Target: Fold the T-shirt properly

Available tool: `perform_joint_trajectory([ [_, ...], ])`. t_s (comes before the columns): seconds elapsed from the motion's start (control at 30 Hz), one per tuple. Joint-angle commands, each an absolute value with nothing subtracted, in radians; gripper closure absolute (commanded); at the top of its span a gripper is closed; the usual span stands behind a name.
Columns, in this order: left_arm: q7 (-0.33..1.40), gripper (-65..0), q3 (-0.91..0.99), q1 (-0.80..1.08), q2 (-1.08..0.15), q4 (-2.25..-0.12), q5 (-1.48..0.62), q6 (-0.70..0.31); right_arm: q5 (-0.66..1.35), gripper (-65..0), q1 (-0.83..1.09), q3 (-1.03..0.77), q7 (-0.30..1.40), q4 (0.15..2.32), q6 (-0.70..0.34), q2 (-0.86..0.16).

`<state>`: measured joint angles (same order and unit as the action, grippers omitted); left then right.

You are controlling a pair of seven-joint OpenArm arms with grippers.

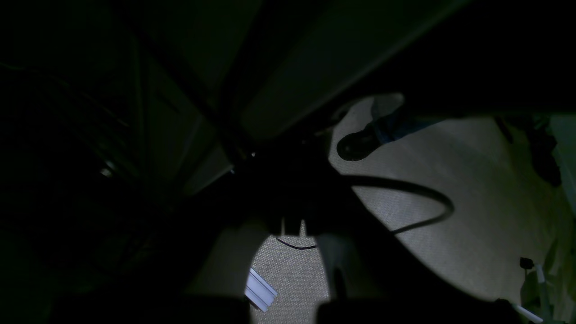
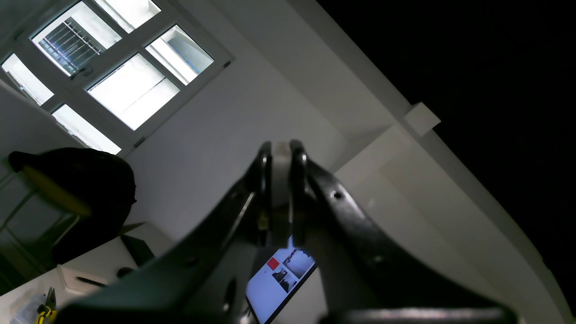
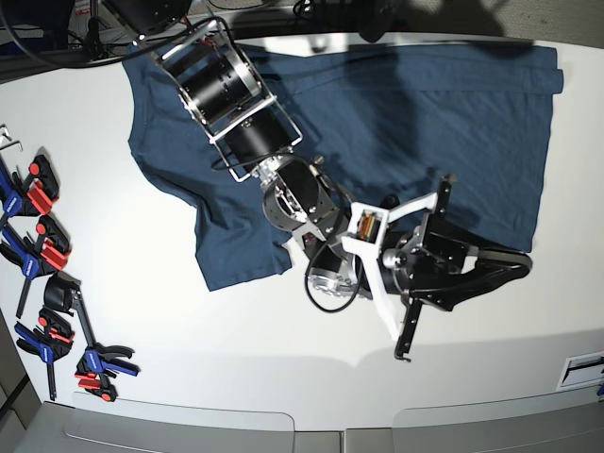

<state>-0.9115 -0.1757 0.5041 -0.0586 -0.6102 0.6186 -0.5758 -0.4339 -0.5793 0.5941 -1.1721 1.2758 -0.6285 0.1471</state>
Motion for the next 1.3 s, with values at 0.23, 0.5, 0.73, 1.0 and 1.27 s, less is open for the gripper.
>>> perform_joint_trajectory([
  [0.23, -1.029, 0.0, -0.184, 0.513, -0.035, -0.621, 0.61, -0.614, -0.409, 0.0, -0.612, 0.59, -1.184, 1.293, -0.621, 0.157],
  [0.5, -1.029, 0.0, -0.184, 0.513, -0.035, -0.621, 0.61, -0.614, -0.409, 0.0, -0.612, 0.59, -1.184, 1.293, -0.621, 0.157],
  [0.73, -1.032, 0.0, -0.184, 0.513, -0.035, -0.621, 0.61, -0.613, -0.408, 0.0, -0.612, 0.59, -1.184, 1.293, -0.621, 0.157],
  [1.0, -1.043, 0.0, -0.184, 0.513, -0.035, -0.621, 0.614, -0.614, -0.154, 0.0, -0.612, 0.588, -1.184, 1.293, -0.621, 0.157],
  [1.27, -1.05, 0.0, -0.184, 0.513, -0.035, -0.621, 0.621, -0.613, 0.031, 0.0, -0.611, 0.588, -1.184, 1.293, -0.621, 0.157],
])
